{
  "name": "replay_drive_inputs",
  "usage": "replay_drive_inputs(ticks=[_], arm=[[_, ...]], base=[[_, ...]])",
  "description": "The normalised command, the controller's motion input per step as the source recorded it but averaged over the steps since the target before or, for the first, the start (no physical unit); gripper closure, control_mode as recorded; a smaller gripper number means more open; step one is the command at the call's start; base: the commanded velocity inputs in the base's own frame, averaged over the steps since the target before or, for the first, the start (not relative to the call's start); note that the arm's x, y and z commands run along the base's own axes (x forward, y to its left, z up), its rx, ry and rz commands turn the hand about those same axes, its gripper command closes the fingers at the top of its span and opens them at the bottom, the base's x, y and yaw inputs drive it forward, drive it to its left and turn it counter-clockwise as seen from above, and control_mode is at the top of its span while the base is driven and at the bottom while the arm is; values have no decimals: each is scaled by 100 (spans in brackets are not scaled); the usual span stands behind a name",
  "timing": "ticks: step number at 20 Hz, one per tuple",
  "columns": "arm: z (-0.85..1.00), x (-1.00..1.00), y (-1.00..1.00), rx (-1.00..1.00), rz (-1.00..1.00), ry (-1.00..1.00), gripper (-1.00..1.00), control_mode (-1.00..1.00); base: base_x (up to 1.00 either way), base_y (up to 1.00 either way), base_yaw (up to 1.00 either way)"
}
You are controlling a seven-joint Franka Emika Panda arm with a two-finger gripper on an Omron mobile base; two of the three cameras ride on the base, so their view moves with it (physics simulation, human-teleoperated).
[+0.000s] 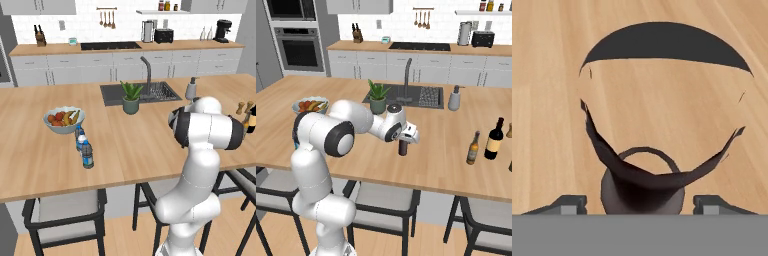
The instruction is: Move the plastic bottles in the middle to the plastics group, and the glass bottles in the middle to the glass group.
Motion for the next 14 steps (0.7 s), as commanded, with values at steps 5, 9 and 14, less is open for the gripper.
replay_drive_inputs(ticks=[5,9,14], arm=[[0,0,0,0,0,0,100,-100],[1,0,-23,0,0,0,100,-100],[19,-3,-75,0,-5,0,100,-100]], base=[[0,0,0],[0,0,0],[0,0,0]])
